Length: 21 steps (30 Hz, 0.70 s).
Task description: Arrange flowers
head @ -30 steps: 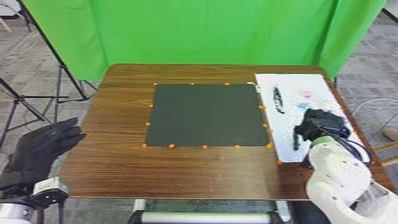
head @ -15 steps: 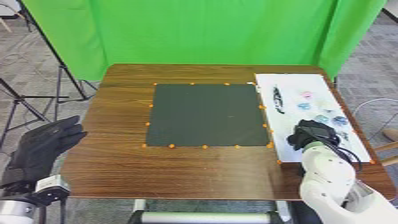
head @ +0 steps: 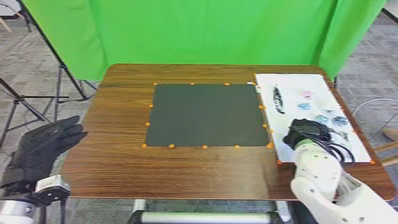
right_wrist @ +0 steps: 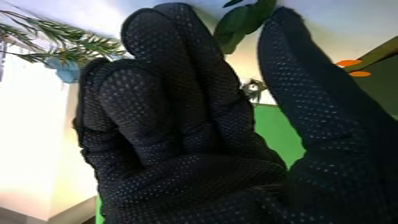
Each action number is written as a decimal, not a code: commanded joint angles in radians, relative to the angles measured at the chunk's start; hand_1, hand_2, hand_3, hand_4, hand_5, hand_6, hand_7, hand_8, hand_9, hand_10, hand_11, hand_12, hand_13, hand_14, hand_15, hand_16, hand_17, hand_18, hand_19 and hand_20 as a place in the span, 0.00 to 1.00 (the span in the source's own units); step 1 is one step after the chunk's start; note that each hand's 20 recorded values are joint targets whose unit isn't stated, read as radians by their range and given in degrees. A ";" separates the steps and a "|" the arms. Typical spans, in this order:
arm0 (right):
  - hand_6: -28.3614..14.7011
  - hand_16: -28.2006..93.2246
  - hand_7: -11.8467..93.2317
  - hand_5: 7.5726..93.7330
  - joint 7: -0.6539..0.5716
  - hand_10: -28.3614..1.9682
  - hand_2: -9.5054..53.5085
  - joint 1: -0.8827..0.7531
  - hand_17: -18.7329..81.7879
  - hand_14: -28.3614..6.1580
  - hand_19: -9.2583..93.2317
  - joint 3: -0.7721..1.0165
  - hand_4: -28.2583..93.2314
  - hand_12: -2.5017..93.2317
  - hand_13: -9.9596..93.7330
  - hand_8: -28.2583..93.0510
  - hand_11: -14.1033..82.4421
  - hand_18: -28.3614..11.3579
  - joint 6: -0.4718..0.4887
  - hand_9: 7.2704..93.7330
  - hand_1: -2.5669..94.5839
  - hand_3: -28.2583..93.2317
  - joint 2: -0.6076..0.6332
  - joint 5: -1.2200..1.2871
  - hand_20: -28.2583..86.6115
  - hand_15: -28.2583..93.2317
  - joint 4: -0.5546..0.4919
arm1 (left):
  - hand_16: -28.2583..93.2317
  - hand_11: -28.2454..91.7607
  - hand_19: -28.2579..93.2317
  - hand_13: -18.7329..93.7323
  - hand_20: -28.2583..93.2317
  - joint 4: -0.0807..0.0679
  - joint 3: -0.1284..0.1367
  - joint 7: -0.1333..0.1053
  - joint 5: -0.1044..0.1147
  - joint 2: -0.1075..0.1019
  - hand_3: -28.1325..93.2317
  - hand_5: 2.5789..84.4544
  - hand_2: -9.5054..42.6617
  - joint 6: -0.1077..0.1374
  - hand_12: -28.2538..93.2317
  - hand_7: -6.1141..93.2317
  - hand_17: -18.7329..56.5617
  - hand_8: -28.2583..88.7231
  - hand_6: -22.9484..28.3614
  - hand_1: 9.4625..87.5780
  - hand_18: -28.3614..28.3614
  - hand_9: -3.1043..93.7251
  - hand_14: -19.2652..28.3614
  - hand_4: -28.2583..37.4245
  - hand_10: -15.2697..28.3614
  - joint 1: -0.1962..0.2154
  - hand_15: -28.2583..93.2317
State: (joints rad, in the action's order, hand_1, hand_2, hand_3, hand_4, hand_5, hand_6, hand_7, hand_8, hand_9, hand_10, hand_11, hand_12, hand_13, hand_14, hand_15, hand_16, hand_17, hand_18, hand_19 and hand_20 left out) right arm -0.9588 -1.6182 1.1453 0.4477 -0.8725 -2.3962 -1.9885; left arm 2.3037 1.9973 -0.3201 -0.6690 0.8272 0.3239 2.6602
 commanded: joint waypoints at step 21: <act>0.53 0.45 0.45 0.81 0.077 0.41 0.07 -0.091 0.50 0.45 0.98 0.068 0.00 0.41 0.79 0.44 0.58 0.00 -0.183 0.83 0.59 0.88 0.000 -0.028 0.49 0.88 0.029 | 0.14 0.52 0.70 0.40 0.32 0.005 0.008 -0.001 0.001 0.006 0.90 0.52 0.31 -0.004 0.30 0.20 0.12 0.17 0.71 0.22 0.87 0.41 0.98 0.20 0.85 0.019 0.68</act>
State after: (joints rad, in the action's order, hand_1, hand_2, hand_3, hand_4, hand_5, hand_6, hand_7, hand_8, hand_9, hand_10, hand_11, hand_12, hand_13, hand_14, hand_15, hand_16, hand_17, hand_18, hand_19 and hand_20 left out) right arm -0.8880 -1.6744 1.1992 0.2873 -0.9027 -2.3974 -1.9752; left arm 2.3029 1.9993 -0.3194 -0.6696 0.8282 0.3223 2.6600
